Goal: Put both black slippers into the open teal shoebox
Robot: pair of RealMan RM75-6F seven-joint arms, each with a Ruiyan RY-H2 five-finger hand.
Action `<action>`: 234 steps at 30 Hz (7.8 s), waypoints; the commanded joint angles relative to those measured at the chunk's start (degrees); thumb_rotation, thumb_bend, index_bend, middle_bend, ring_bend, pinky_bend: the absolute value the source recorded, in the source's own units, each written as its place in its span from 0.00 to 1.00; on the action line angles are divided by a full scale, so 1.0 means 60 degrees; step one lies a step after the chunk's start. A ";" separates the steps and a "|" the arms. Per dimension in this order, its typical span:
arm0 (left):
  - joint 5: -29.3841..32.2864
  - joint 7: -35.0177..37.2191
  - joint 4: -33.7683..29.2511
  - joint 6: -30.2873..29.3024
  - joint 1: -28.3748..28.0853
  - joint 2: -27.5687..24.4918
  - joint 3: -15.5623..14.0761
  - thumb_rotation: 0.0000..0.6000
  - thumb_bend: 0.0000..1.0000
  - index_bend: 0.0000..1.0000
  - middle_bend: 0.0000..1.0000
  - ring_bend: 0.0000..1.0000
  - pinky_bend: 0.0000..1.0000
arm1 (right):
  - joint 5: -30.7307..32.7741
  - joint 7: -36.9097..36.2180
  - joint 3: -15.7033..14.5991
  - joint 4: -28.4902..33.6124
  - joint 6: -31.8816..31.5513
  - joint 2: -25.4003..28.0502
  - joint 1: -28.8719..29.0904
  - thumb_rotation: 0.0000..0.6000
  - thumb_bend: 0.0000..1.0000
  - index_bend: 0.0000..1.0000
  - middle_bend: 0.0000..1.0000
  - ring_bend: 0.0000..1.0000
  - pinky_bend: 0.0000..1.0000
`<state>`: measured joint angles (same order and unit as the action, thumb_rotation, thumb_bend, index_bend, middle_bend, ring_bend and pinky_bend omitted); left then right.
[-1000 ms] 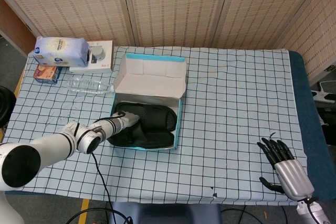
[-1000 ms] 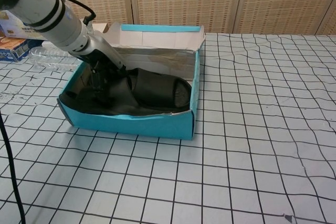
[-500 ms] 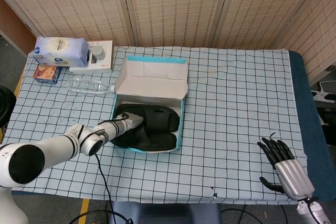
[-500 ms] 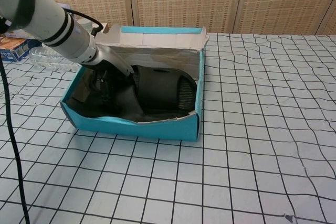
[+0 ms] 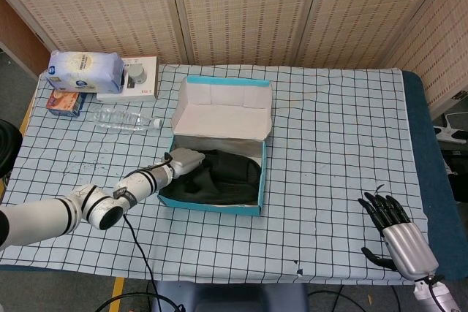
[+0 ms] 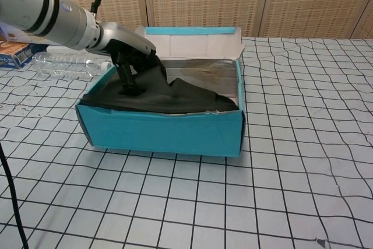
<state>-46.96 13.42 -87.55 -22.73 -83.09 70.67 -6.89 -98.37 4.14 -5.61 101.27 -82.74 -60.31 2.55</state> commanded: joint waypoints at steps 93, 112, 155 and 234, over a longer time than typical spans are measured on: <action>-0.1837 0.0411 0.0106 0.0656 0.3002 0.0415 0.2984 1.00 0.51 0.04 0.09 0.00 0.08 | 0.8227 0.8700 0.1823 0.0021 0.4563 -0.5256 0.7433 0.99 0.37 0.05 0.00 0.00 0.00; -0.3940 0.2675 -0.1361 0.0993 0.4444 -0.0503 0.4864 1.00 0.51 0.07 0.10 0.01 0.09 | 0.9395 0.9811 0.1425 -0.0103 0.3791 -0.5575 0.8230 0.99 0.37 0.02 0.00 0.00 0.00; -0.6281 -0.0789 -0.0301 -0.5885 0.7179 0.1810 0.3180 1.00 0.44 0.14 0.22 0.12 0.13 | 0.1247 0.3007 -0.1322 0.1236 -0.0379 -0.0615 0.2999 0.99 0.36 0.00 0.00 0.00 0.00; -0.4461 -0.1020 0.1264 -0.4031 0.6097 0.1928 0.2987 1.00 0.43 0.09 0.12 0.01 0.10 | 0.0276 0.2604 0.0315 0.1198 0.1049 -0.0338 0.1858 0.99 0.36 0.00 0.00 0.00 0.00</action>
<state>-72.74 7.04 -79.49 -45.52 -46.95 82.34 10.99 -96.68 19.71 -3.75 108.42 -76.48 -62.36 13.68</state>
